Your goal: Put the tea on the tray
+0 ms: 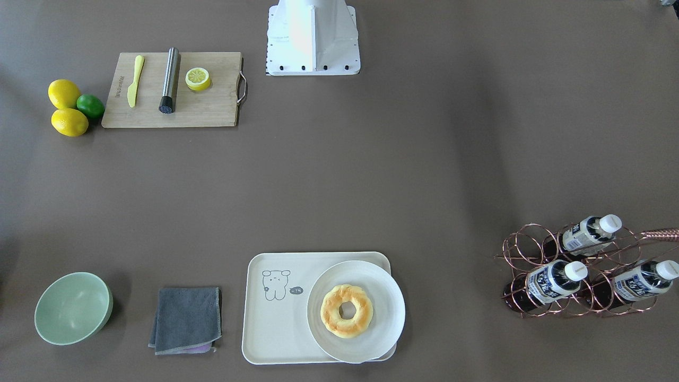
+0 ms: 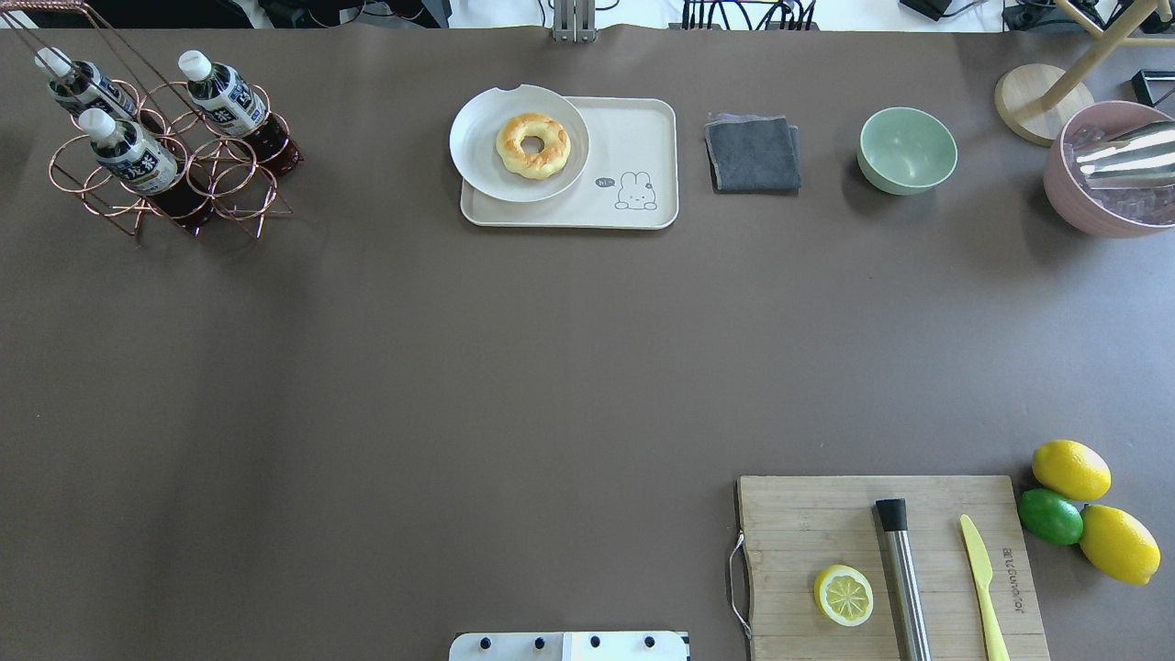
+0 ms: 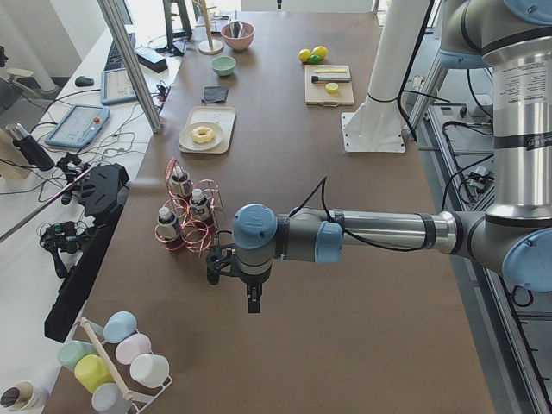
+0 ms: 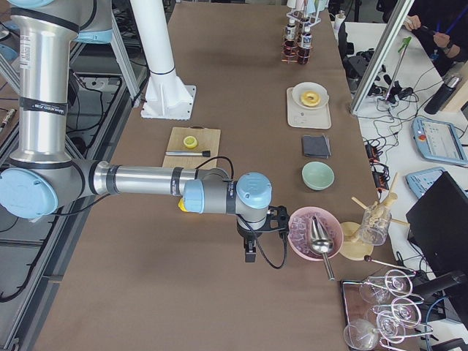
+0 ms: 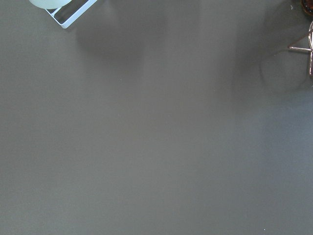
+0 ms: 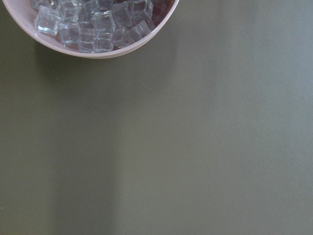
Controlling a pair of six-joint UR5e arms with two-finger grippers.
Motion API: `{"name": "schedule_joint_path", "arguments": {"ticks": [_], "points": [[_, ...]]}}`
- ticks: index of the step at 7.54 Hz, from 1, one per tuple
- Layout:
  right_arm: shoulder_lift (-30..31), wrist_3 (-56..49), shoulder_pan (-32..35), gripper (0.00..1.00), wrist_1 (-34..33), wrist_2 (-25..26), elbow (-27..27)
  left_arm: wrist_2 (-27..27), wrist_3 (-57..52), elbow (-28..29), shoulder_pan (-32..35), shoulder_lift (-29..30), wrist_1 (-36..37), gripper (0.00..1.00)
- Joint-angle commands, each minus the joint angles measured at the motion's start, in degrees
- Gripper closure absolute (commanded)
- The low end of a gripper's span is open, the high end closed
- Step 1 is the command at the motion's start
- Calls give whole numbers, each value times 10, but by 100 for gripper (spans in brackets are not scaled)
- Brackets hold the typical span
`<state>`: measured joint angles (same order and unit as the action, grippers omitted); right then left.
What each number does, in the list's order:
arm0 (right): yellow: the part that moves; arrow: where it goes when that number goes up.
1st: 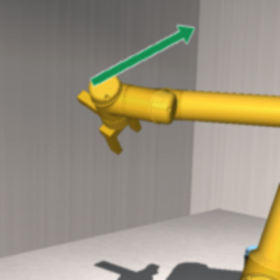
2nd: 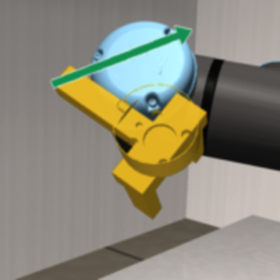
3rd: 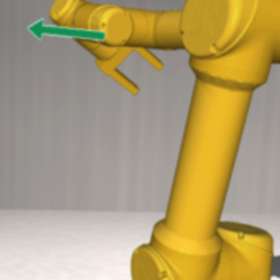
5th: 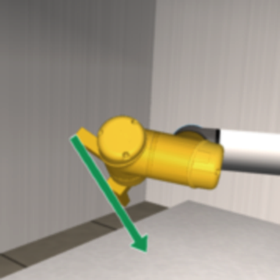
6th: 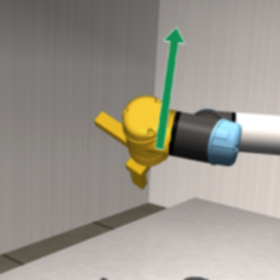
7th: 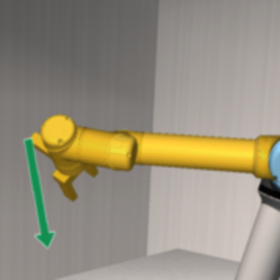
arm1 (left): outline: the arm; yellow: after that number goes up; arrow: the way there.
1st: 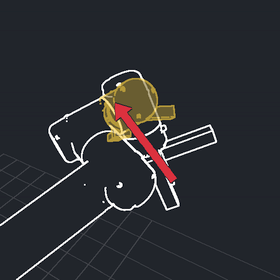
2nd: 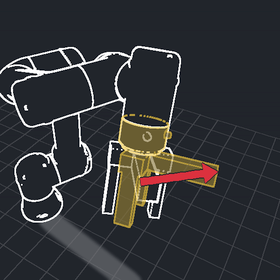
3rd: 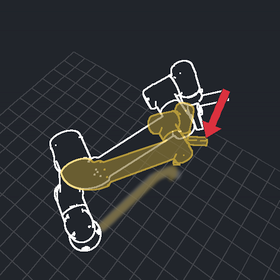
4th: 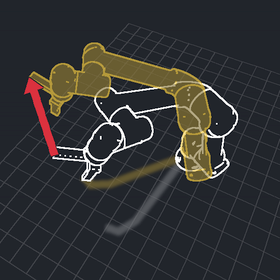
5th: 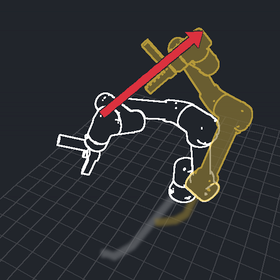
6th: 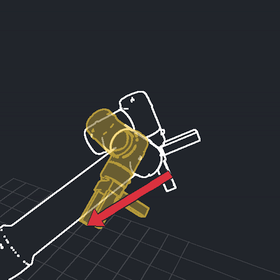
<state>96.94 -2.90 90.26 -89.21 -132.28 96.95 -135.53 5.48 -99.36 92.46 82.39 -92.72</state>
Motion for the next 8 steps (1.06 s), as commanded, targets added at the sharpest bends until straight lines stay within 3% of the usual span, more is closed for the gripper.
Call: {"name": "schedule_joint_path", "arguments": {"ticks": [1, 5, 7, 8], "points": [[0, 0, 0, 0, 1, -1, 1, 4, 0, 0, -1, -9, 0, 1], [0, 0, 0, 0, 1, -3, 2, 4, 3, -7, -6, 0, -28, 1], [9, 0, 0, 0, 56, 0, 11, -10, -1, 1, -5, 7, -83, 1], [13, 2, 0, 0, 87, -3, 6, -44, 0, 4, -5, -6, -112, 1]]}}
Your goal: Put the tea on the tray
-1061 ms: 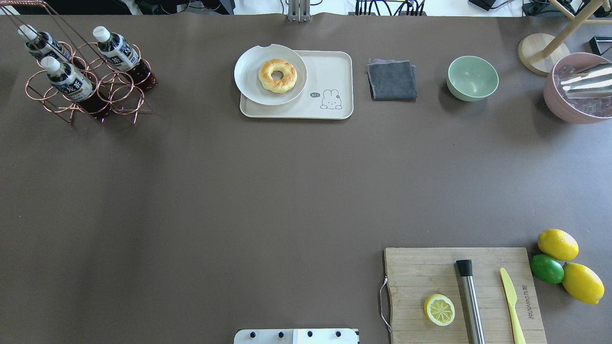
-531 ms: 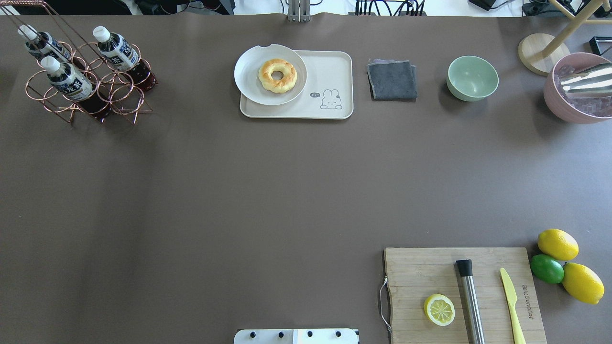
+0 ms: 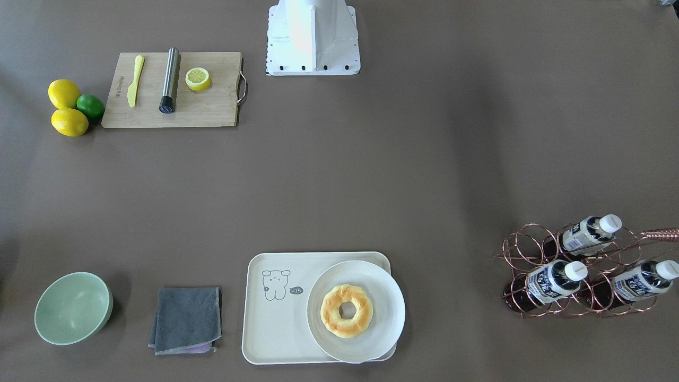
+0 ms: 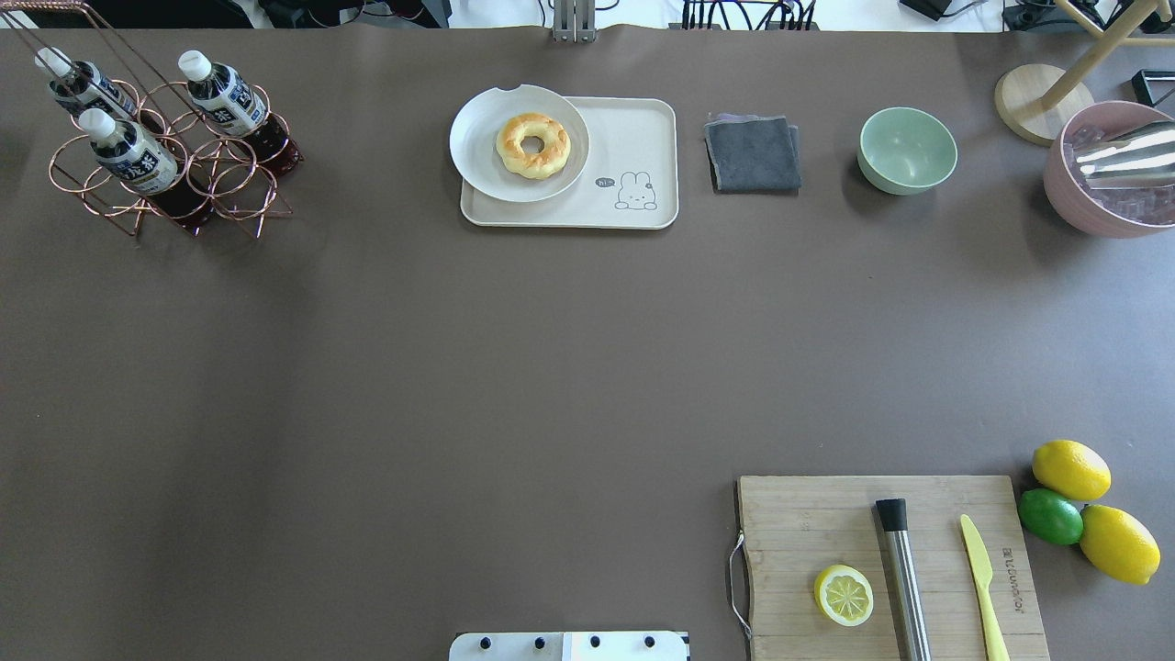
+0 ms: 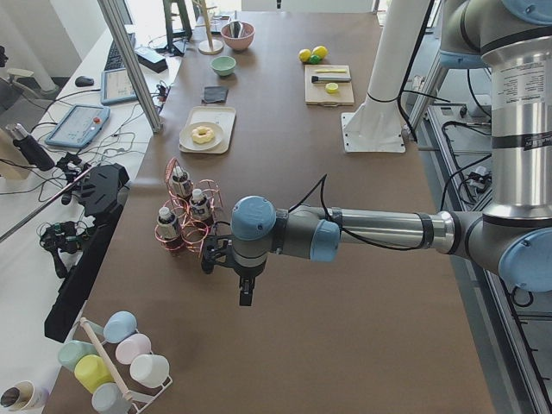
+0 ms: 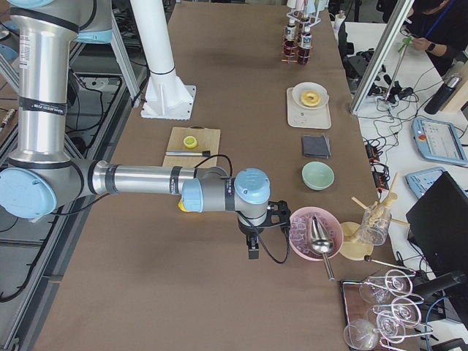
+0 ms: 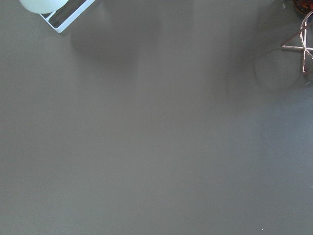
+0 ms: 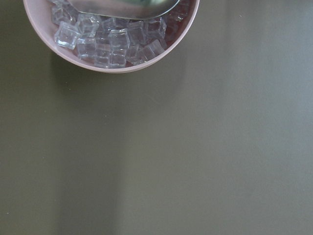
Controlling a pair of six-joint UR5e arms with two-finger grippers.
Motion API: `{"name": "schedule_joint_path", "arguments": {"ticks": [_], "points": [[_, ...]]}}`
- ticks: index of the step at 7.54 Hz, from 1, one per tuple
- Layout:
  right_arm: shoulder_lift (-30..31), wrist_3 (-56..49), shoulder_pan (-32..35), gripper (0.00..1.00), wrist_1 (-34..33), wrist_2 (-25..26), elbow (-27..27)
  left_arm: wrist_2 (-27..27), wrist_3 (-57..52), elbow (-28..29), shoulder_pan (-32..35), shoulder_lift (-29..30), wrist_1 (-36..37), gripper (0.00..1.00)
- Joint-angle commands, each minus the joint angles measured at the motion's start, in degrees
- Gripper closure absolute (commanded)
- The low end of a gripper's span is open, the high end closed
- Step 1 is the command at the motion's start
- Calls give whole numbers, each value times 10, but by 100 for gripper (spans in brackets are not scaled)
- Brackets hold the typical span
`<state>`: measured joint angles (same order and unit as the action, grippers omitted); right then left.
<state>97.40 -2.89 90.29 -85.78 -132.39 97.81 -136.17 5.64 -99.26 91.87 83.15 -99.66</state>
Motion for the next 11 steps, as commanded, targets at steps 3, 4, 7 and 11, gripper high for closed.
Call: {"name": "schedule_joint_path", "arguments": {"ticks": [3, 4, 7, 11], "points": [[-33, 23, 0, 0, 84, -18, 22, -60, 24, 14, 2, -8, -201, 1], [-47, 22, -17, 0, 83, -16, 22, -59, 69, 20, -2, 28, -216, 1], [-54, 22, -56, 0, 84, -4, 12, 90, 277, -5, -109, 87, -286, 0], [-60, 108, -69, 0, 97, -5, 26, 233, 389, -54, -221, 90, -328, 3]]}}
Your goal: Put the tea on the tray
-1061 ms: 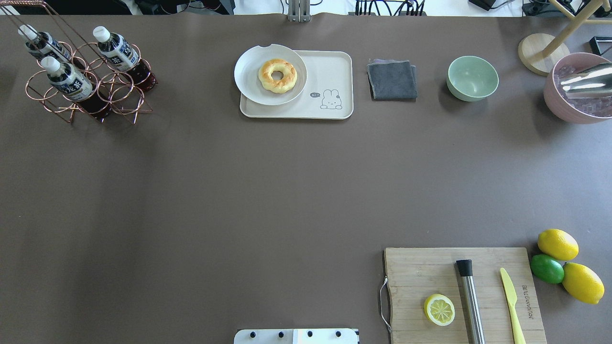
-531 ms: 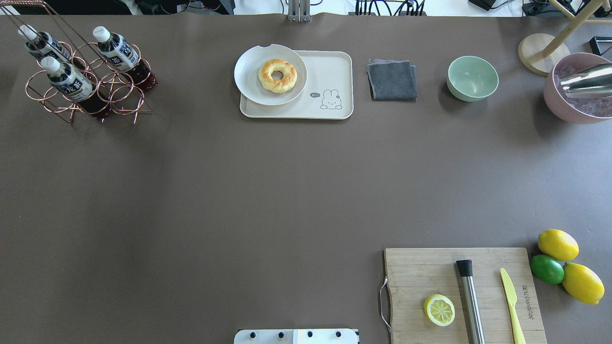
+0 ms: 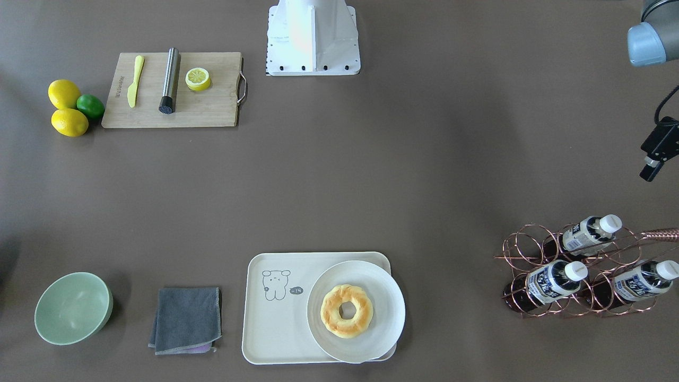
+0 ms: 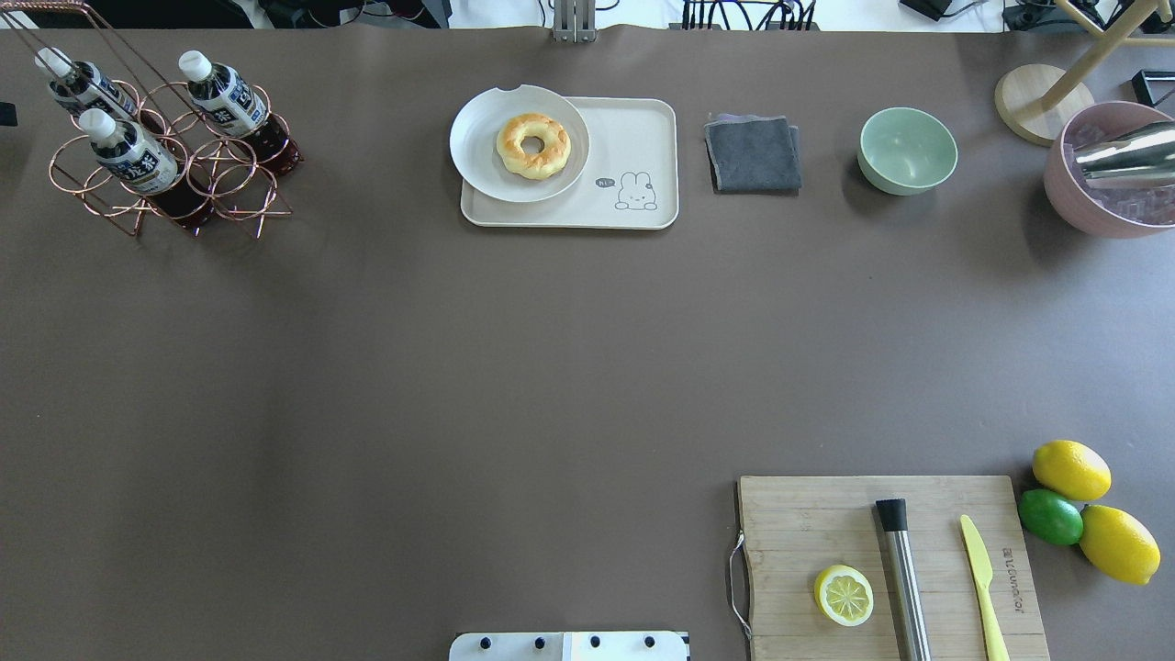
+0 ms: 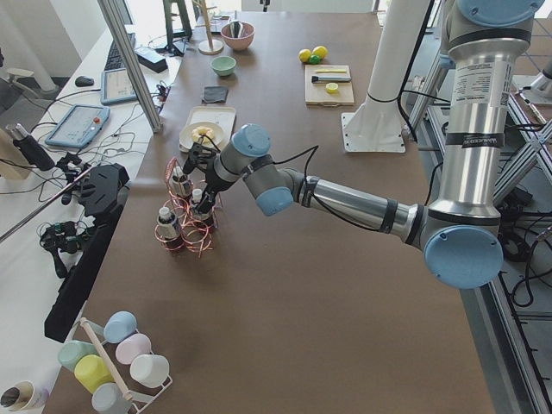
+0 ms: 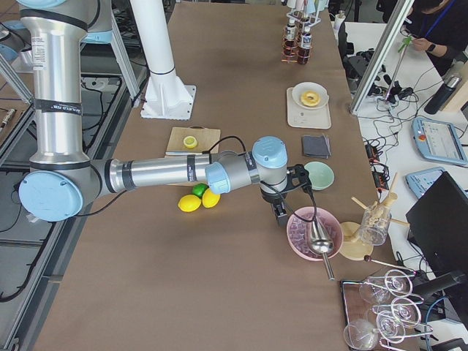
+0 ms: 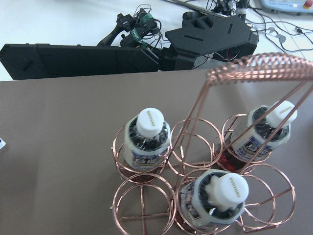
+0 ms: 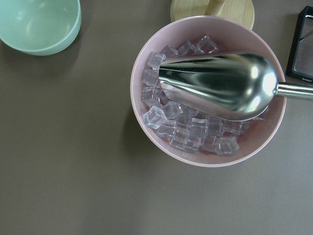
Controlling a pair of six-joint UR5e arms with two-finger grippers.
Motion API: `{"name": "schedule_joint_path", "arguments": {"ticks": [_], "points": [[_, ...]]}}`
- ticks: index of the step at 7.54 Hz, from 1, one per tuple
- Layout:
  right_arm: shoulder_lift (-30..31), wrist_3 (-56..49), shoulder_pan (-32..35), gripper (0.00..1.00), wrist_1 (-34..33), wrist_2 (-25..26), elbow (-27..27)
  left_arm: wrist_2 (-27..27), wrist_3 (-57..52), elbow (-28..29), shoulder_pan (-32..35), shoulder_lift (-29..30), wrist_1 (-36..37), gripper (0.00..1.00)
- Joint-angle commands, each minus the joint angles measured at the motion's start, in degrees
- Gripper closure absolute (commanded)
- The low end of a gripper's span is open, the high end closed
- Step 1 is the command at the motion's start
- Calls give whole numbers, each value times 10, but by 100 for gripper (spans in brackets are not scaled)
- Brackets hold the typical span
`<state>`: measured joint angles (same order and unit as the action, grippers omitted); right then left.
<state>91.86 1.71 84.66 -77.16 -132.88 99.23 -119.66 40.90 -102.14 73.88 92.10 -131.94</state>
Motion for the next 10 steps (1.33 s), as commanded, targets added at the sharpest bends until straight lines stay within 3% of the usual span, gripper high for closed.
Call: {"name": "schedule_joint_path", "arguments": {"ticks": [1, 3, 4, 6, 10], "points": [[-1, 71, -19, 0, 30, 0, 11, 109, 43, -26, -58, 0, -5, 3], [3, 70, -20, 0, 36, 0, 11, 205, 46, -24, -114, 1, -8, 3], [8, 70, -21, 0, 42, 0, 11, 209, 63, -17, -123, 1, -16, 3], [8, 70, -20, 0, 42, 0, 11, 209, 103, 48, -152, 7, -127, 8], [7, 69, -20, 0, 42, 1, 10, 207, 96, 56, -147, 24, -132, 20]]}}
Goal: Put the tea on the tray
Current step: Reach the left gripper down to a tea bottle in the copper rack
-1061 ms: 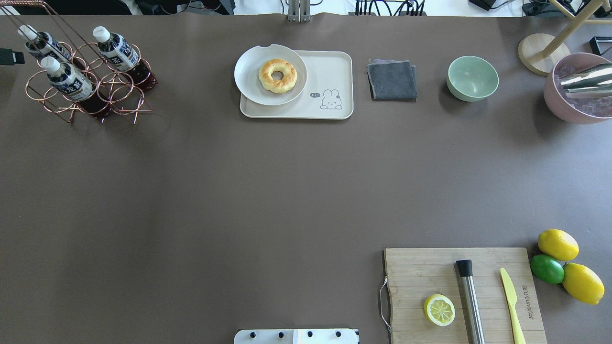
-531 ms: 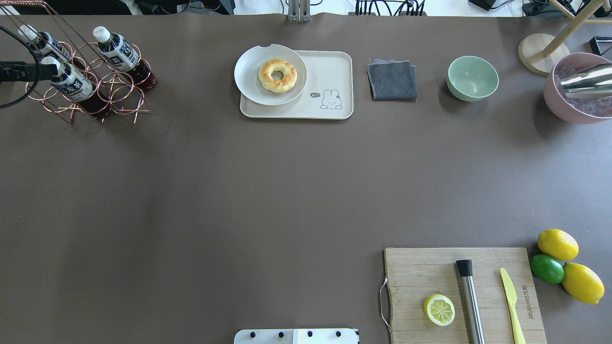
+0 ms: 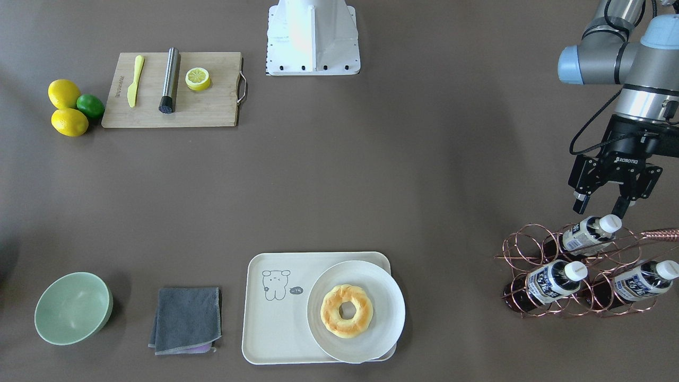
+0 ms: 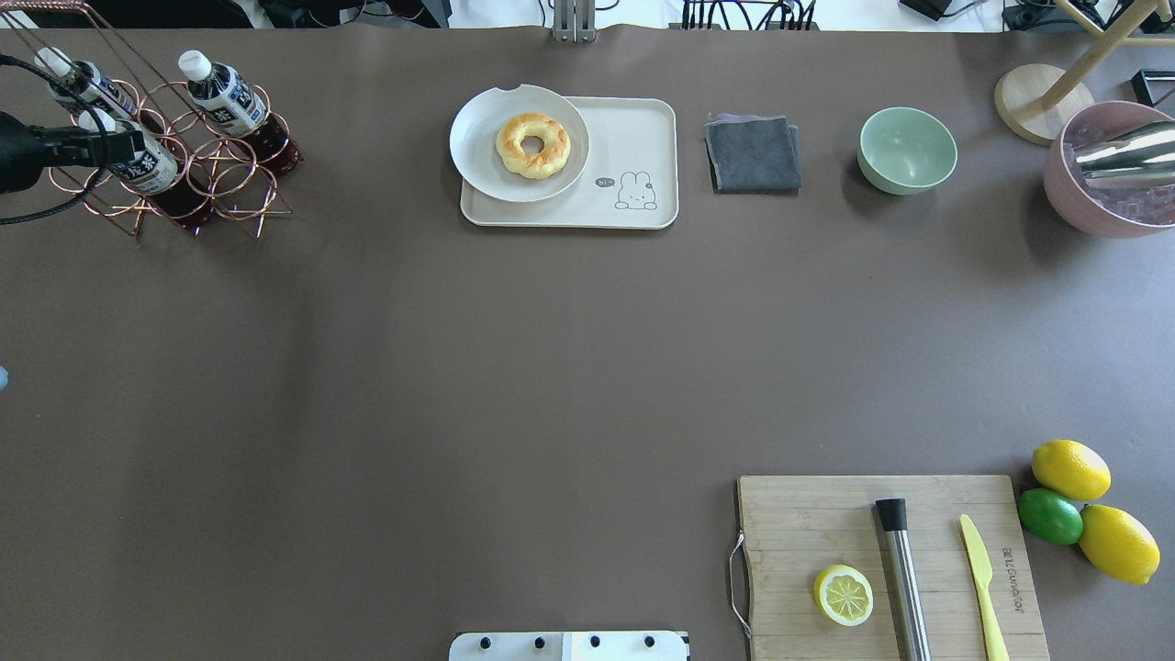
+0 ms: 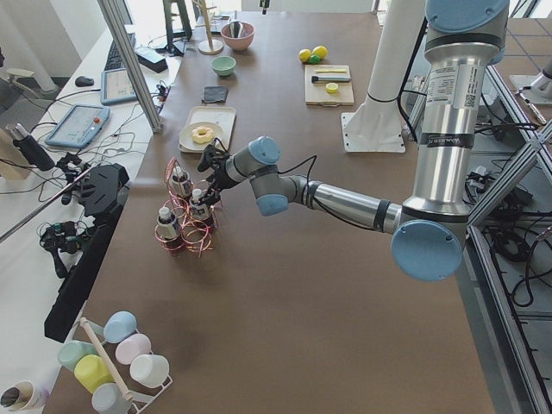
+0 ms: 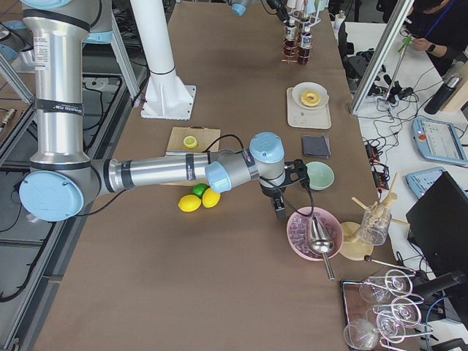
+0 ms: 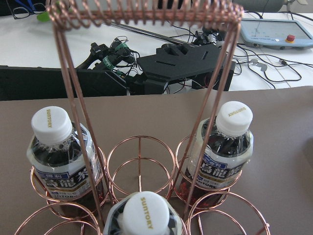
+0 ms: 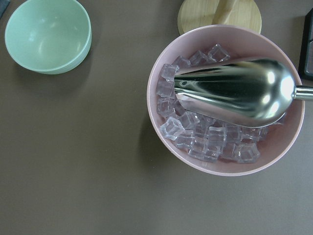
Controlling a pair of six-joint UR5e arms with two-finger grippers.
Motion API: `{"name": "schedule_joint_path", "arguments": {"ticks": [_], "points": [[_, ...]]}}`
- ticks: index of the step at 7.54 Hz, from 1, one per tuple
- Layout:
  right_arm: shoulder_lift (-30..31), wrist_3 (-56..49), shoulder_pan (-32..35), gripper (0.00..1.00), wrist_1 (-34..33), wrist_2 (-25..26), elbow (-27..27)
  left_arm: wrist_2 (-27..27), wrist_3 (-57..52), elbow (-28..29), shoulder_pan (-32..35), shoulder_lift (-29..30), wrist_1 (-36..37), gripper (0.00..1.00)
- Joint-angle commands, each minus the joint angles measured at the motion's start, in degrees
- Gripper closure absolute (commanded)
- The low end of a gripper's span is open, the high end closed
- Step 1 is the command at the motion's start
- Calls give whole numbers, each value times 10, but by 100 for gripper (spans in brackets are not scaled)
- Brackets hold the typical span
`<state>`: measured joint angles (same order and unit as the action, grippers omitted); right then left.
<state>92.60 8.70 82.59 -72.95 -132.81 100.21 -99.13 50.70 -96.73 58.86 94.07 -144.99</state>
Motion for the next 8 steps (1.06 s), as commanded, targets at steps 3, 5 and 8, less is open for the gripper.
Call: {"name": "schedule_joint_path", "arguments": {"ticks": [3, 5, 8], "points": [[-1, -1, 0, 0, 0, 0, 1, 5, -17, 13, 18, 11, 0, 20], [0, -1, 0, 0, 0, 0, 1, 22, -22, 44, 19, 27, -7, 21], [0, -1, 0, 0, 0, 0, 1, 23, -21, 44, 18, 27, -9, 25]]}}
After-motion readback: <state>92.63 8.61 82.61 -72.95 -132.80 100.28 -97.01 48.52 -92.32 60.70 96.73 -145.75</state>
